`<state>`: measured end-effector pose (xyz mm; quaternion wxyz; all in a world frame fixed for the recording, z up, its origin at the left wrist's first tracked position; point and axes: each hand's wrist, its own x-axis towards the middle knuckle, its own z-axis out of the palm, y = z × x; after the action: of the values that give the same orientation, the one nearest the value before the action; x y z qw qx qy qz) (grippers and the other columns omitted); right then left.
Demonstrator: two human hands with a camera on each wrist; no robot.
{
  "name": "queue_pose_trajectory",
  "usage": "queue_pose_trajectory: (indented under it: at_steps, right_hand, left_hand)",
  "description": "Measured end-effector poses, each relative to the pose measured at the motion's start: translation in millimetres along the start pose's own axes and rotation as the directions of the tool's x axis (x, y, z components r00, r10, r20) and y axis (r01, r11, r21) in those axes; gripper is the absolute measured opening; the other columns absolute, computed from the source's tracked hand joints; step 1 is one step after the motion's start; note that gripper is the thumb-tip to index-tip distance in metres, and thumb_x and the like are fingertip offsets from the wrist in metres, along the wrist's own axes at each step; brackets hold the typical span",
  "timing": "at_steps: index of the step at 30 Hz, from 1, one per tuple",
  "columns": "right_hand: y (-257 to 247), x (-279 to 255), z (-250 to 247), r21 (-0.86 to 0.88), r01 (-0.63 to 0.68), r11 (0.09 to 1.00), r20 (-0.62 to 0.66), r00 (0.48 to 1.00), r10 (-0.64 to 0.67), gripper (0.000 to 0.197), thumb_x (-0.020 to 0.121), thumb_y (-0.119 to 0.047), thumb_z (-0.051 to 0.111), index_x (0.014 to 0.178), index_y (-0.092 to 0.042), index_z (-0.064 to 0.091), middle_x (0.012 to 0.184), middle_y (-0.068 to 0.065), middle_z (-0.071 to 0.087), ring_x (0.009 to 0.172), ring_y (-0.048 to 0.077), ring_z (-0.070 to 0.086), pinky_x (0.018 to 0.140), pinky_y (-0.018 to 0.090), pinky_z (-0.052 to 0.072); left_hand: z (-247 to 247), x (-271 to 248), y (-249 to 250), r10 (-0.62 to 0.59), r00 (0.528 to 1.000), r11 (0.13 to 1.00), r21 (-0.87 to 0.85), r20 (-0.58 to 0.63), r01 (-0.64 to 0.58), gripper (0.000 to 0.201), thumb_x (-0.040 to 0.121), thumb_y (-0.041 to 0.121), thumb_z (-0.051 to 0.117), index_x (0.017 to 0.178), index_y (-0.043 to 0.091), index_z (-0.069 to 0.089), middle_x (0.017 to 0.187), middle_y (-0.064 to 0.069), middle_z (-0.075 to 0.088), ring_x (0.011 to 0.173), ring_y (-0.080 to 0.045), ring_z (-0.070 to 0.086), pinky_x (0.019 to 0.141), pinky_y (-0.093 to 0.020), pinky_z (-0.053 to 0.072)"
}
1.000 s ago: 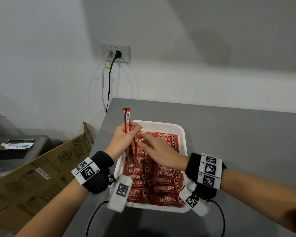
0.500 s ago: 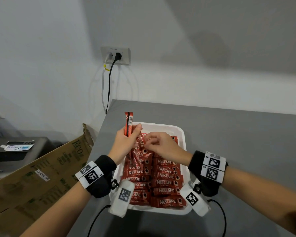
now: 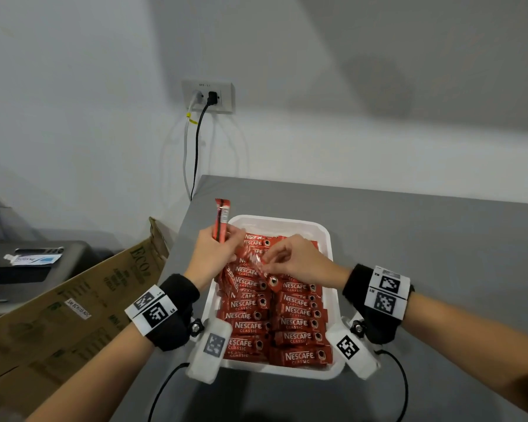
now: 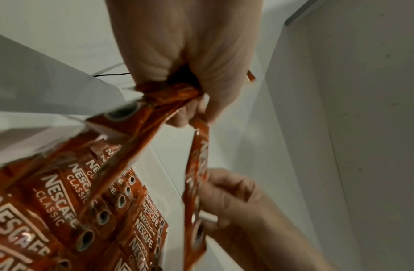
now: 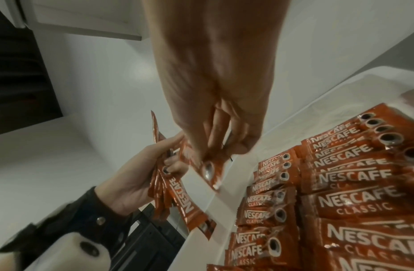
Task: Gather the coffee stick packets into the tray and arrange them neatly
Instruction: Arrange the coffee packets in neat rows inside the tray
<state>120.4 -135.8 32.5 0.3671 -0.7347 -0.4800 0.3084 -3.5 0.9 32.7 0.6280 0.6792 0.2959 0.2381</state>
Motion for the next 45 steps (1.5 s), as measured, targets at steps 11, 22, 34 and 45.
queue_pose_trajectory:
  at_steps: [11,22,34,45]
  right_hand:
    - [-0.4,-12.9,70.0,-0.291,0.027,0.956,0.492,0.862,0.125,0.025,0.078,-0.014,0.076,0.099,-0.002,0.071,0.104,0.010,0.070,0.097,0.022,0.065,0.089,0.031,0.052]
    - [2.4,-10.0,89.3,-0.437,0.125,0.891,0.459,0.883,0.101,0.019,0.079,-0.014,0.074,0.088,0.001,0.069,0.089,0.014,0.070,0.081,0.026,0.067,0.075,0.037,0.058]
    - [-17.8,0.2,21.4,0.145,0.011,0.989,0.117,0.993,-0.028,0.038,0.094,-0.035,0.054,0.130,-0.023,0.049,0.122,-0.004,0.059,0.109,0.008,0.059,0.094,0.027,0.049]
    - [-6.4,-6.5,17.3,0.087,0.039,0.995,-0.243,0.970,-0.017,0.020,0.087,-0.004,0.062,0.105,-0.008,0.070,0.093,-0.005,0.069,0.076,-0.009,0.061,0.074,0.007,0.047]
  left_hand:
    - [-11.1,6.5,4.0,0.001,0.997,1.000,-0.008,-0.080,-0.002,0.013,0.090,0.012,0.058,0.079,0.005,0.057,0.061,0.002,0.046,0.050,-0.006,0.045,0.045,-0.011,0.040]
    - [-12.3,2.4,4.2,-0.021,0.996,0.999,-0.026,-0.086,0.019,0.016,0.089,0.011,0.059,0.073,0.013,0.057,0.066,-0.001,0.050,0.055,-0.009,0.047,0.045,-0.013,0.040]
    - [10.1,5.0,5.3,-0.041,0.990,0.978,-0.206,-0.136,0.012,0.009,0.091,0.008,0.056,0.082,0.006,0.055,0.056,0.002,0.043,0.041,-0.003,0.040,0.044,-0.016,0.038]
    - [42.2,15.2,0.2,-0.252,0.950,0.881,-0.449,-0.182,0.148,0.009,0.092,0.013,0.054,0.084,0.015,0.057,0.076,-0.002,0.052,0.068,-0.016,0.048,0.074,-0.035,0.044]
